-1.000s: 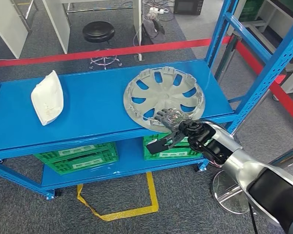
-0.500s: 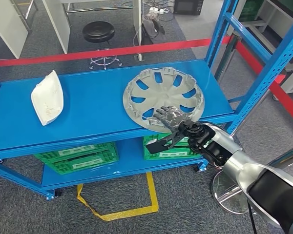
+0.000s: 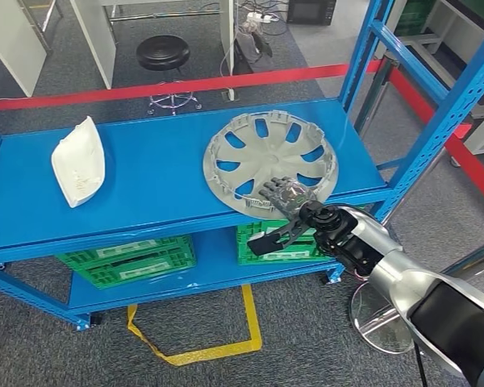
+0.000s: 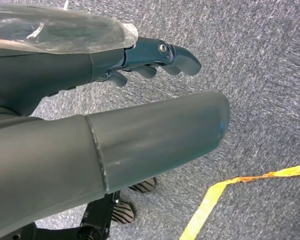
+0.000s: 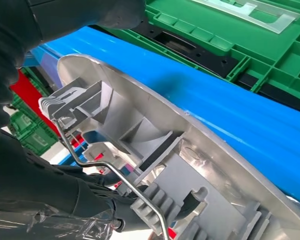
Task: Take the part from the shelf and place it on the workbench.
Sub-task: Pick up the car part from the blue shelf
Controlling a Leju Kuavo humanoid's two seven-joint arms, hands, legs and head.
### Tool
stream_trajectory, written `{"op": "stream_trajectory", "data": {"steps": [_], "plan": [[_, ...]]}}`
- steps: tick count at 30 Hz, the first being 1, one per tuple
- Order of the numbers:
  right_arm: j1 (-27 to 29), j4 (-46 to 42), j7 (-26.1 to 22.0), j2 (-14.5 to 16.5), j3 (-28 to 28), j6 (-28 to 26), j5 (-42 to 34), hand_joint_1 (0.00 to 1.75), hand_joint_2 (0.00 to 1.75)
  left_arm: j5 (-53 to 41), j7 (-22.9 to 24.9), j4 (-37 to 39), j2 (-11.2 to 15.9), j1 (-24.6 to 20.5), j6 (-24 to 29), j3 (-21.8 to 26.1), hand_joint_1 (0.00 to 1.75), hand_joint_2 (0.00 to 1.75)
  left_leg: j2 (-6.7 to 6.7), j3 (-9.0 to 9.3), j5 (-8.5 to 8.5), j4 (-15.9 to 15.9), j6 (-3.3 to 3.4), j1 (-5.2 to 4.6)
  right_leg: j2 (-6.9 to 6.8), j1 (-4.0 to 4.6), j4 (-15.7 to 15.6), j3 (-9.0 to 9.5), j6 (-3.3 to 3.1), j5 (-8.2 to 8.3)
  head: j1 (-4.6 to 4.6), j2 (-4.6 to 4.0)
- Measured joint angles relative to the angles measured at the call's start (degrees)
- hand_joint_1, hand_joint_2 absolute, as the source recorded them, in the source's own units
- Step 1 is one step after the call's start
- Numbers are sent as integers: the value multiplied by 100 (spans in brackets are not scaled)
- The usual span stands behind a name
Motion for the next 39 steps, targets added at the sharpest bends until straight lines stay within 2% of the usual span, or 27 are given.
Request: {"op": "stream_trajectory", "data": {"steps": [12, 23, 27, 39], "plan": [[-15, 244, 42, 30, -2, -351, 311, 0, 175, 14, -1, 0, 0, 0, 2, -2, 0, 0, -1, 2, 0, 0, 0, 0, -2, 0, 0, 5, 0, 0, 0, 0], [-19, 342, 64, 58, -2, -397, 343, 0, 175, 18, -2, 0, 0, 0, 2, -2, 0, 0, -1, 9, 0, 0, 0, 0, -1, 0, 0, 11, 0, 0, 1, 0], [-23, 372, 64, 67, -2, -410, 344, 175, 175, 18, -3, 0, 0, 0, 2, -2, 0, 0, -1, 12, 0, 0, 0, 0, -2, 0, 0, 14, 0, 0, 1, 0], [-25, 382, 80, 83, -43, -479, 445, 175, 175, 37, -7, 0, 0, -1, 8, -2, 0, 0, 2, 18, 0, 0, 0, 0, 2, 0, -1, 17, 0, 0, 0, 0]]}}
